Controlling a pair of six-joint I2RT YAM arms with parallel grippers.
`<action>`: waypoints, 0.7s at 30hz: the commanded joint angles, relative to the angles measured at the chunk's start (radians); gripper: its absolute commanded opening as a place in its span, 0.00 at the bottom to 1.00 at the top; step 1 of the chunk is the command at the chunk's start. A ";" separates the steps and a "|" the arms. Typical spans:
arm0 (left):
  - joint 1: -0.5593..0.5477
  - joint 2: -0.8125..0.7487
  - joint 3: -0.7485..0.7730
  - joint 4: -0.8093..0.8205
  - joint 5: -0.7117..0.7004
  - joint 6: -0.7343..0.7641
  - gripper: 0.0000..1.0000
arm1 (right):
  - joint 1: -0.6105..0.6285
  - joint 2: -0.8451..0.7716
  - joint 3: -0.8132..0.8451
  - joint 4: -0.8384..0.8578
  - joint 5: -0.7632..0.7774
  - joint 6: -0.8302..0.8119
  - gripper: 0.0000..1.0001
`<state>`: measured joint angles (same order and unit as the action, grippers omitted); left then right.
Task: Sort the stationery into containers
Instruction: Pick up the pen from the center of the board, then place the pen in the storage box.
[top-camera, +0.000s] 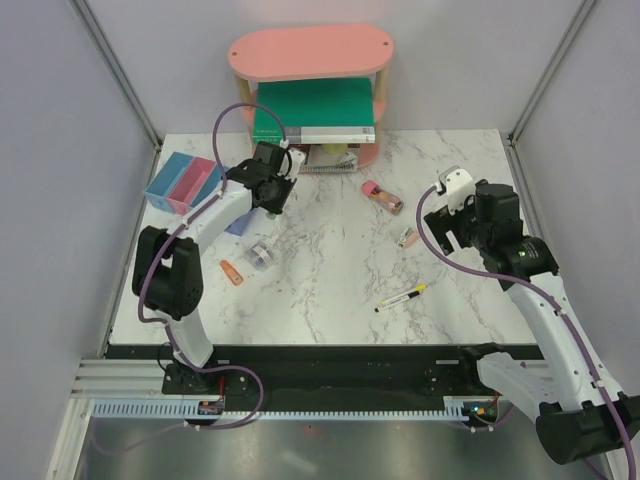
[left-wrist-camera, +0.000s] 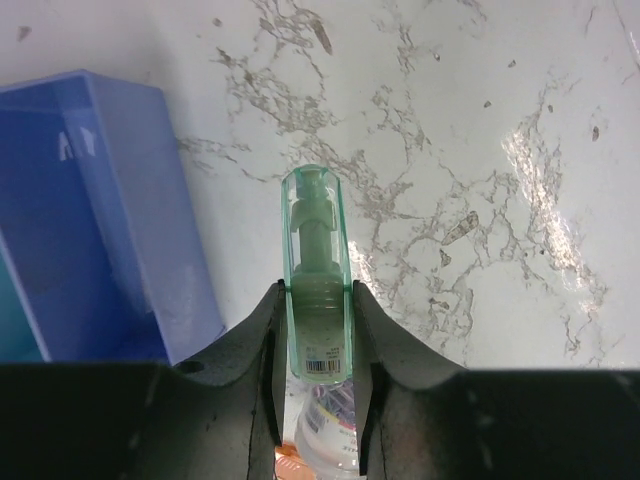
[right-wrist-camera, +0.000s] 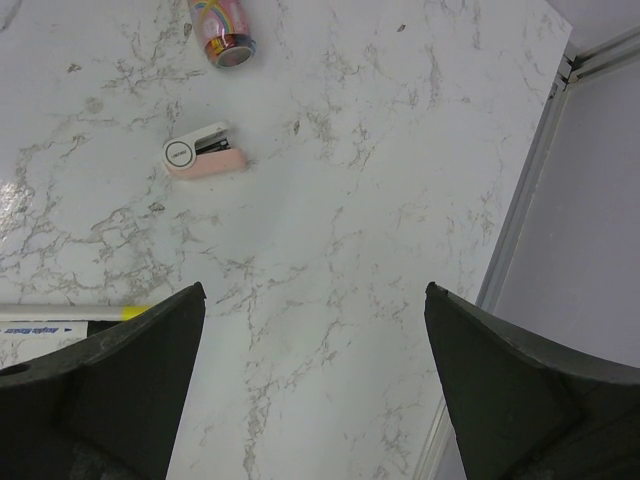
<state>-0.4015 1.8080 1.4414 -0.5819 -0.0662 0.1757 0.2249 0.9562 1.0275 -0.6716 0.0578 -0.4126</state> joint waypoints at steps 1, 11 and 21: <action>0.009 -0.050 0.045 -0.018 -0.092 0.027 0.02 | -0.002 -0.020 0.054 -0.003 -0.010 0.003 0.98; 0.139 0.031 0.149 -0.012 -0.147 0.082 0.02 | -0.002 -0.036 0.060 -0.009 -0.006 0.006 0.98; 0.174 0.099 0.152 0.047 -0.161 0.143 0.02 | -0.001 -0.031 0.069 -0.013 -0.003 0.005 0.98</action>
<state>-0.2203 1.8812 1.5829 -0.5861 -0.2089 0.2604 0.2249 0.9356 1.0508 -0.6750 0.0570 -0.4126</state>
